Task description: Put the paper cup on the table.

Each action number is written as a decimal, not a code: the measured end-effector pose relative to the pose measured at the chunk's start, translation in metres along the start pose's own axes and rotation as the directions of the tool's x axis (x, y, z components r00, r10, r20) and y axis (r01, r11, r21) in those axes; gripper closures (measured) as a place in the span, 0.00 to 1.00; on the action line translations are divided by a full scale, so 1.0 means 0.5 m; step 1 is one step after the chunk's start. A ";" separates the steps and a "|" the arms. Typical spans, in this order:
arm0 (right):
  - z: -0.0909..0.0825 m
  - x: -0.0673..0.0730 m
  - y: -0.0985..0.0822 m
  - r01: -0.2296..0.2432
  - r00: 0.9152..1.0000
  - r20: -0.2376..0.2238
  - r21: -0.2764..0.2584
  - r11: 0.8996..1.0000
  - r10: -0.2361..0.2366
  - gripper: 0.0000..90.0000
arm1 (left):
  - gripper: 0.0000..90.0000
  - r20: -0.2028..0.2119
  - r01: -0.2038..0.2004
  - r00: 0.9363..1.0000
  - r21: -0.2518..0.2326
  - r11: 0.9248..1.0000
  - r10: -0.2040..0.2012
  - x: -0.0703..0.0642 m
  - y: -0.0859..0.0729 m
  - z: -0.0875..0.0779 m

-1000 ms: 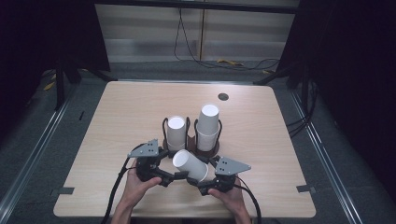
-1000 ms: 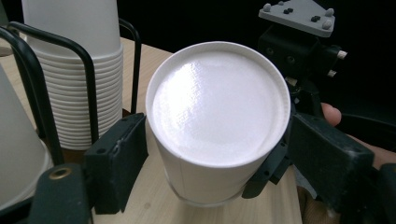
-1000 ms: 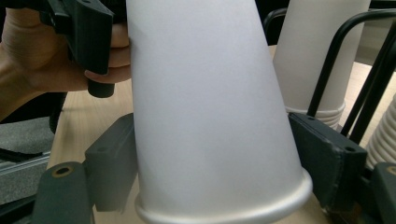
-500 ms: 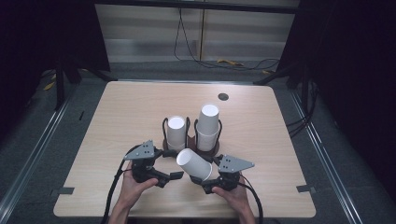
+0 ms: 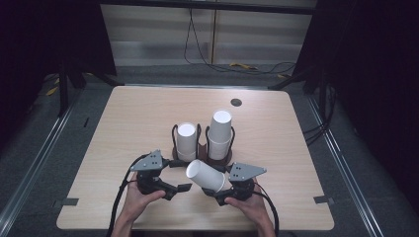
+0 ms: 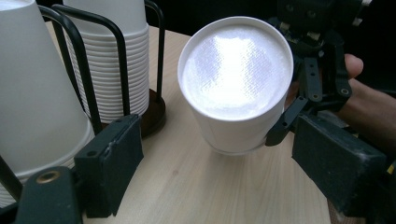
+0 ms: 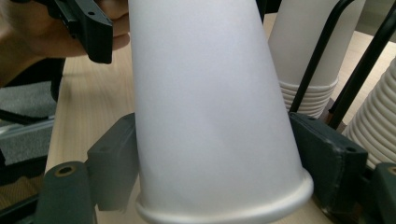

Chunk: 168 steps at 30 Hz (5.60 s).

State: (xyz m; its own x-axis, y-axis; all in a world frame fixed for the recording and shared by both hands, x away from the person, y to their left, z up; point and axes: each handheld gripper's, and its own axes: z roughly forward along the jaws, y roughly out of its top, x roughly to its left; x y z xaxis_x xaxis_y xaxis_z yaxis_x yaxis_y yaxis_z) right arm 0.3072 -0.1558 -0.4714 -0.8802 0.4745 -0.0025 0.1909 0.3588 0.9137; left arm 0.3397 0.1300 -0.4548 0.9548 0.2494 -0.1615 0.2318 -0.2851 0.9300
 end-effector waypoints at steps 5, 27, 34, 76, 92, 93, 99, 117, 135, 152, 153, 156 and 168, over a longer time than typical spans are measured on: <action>0.001 -0.002 0.013 0.015 1.000 -0.016 0.039 0.999 -0.015 0.24 | 0.18 0.008 -0.039 0.999 0.039 0.998 0.039 0.000 0.014 0.002; 0.013 -0.011 0.045 0.085 0.996 -0.044 0.222 0.971 -0.077 0.24 | 0.18 0.003 -0.080 0.997 0.159 0.984 0.081 0.012 0.033 0.001; 0.021 -0.014 0.056 0.113 0.993 -0.049 0.257 0.960 -0.104 0.24 | 0.18 0.011 -0.103 0.995 0.209 0.972 0.103 0.010 0.047 0.007; 0.072 -0.021 0.119 0.248 0.969 -0.141 0.528 0.812 -0.204 0.25 | 0.19 0.069 -0.145 0.989 0.409 0.901 0.128 0.037 0.061 0.041; 0.097 -0.010 0.116 0.286 0.958 -0.191 0.566 0.773 -0.215 0.24 | 0.26 0.137 -0.162 0.984 0.463 0.871 0.110 0.044 0.047 0.073; 0.097 -0.009 0.115 0.288 0.957 -0.195 0.566 0.773 -0.214 0.24 | 0.25 0.142 -0.163 0.984 0.467 0.869 0.108 0.044 0.047 0.075; 0.099 -0.007 0.115 0.291 0.956 -0.200 0.563 0.774 -0.214 0.24 | 0.32 0.163 -0.205 0.976 0.487 0.849 0.142 0.034 0.043 0.084; 0.086 -0.013 0.104 0.272 0.962 -0.179 0.512 0.815 -0.208 0.20 | 0.37 0.151 -0.210 0.976 0.464 0.861 0.157 0.027 0.043 0.083; 0.047 -0.025 0.072 0.147 0.989 -0.063 0.435 0.889 -0.133 0.18 | 0.37 0.076 -0.143 0.989 0.369 0.918 0.124 0.022 0.026 0.058; 0.016 -0.030 0.037 0.049 0.998 0.014 0.338 0.940 -0.057 0.15 | 0.37 0.024 -0.110 0.994 0.219 0.969 0.108 0.023 -0.003 0.047; 0.014 -0.031 0.035 0.044 0.998 0.018 0.332 0.942 -0.052 0.15 | 0.37 0.019 -0.108 0.994 0.217 0.970 0.106 0.022 -0.005 0.046; 0.009 -0.031 0.031 0.026 0.999 0.015 0.298 0.954 -0.032 0.15 | 0.37 0.013 -0.105 0.994 0.187 0.977 0.104 0.023 -0.007 0.045; -0.001 -0.029 0.008 -0.022 1.000 0.003 0.218 0.976 0.021 0.15 | 0.37 -0.002 -0.083 0.996 0.083 0.993 0.084 0.014 -0.023 0.034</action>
State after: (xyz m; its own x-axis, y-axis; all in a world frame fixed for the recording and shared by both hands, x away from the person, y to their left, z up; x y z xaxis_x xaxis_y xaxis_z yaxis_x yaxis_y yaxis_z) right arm 0.3206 -0.1616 -0.4673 -0.8745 0.4847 0.0157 0.2997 0.5147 0.8032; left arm 0.3470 0.1192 -0.4723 0.9705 0.2267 -0.0824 0.1663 -0.3810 0.9095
